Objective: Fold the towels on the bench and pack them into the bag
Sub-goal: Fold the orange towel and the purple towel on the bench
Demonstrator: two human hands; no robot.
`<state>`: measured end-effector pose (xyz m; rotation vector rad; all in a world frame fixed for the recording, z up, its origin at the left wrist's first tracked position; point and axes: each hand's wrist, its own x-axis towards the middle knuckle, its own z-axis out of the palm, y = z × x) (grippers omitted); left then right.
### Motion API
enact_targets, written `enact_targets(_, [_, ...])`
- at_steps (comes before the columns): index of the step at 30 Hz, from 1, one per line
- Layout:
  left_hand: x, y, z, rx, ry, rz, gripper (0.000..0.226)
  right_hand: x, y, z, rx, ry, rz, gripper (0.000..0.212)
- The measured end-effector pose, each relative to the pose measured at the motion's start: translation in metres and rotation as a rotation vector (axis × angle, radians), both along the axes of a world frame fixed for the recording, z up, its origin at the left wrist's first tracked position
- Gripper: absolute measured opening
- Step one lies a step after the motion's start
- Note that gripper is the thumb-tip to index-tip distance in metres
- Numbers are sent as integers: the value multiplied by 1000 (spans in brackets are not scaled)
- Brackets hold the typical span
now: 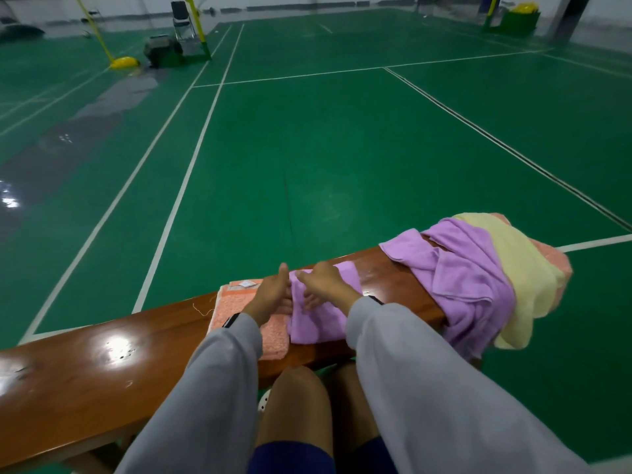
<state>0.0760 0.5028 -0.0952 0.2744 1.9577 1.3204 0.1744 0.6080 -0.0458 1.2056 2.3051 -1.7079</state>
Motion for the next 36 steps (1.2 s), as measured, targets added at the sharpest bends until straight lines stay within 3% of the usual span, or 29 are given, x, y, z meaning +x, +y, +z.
enact_targets(1, [1, 0, 2, -15, -31, -29, 57, 2, 2, -3, 20, 8, -14, 30])
enact_targets(3, [3, 2, 2, -81, 35, -69, 28, 11, 15, -9, 261, -32, -14, 25])
enact_targets(6, [8, 12, 3, -303, 392, -104, 4, 36, 41, -21, 535, -179, -62, 29])
enact_targets(10, [27, 29, 11, -483, 707, -212, 20, 56, 55, -39, 259, -214, -154, 64])
enact_targets(13, [28, 36, 8, -424, 777, -240, 29, 56, 60, -42, 188, -198, -188, 52])
enact_targets(18, [16, 35, 6, -282, 668, 4, 25, 55, 64, -48, 149, -176, -221, 25])
enact_targets(21, [11, 32, 2, -361, 684, -24, 14, 54, 61, -51, 214, -209, -166, 38])
enact_targets(24, [17, 37, -1, -450, 796, -108, 17, 47, 58, -52, 276, -217, -104, 62])
enact_targets(27, [21, 45, -1, -623, 846, -256, 29, 38, 60, -53, 158, -279, -50, 64])
enact_targets(31, [8, 49, -8, -590, 682, -366, 52, 44, 64, -54, -123, -90, -208, 35])
enact_targets(33, [9, 43, -11, -380, 379, -225, 52, 54, 65, -45, -214, -4, -244, 20])
enact_targets(36, [23, 40, -8, -75, -134, -118, 32, 57, 69, -26, -394, 13, -210, 11])
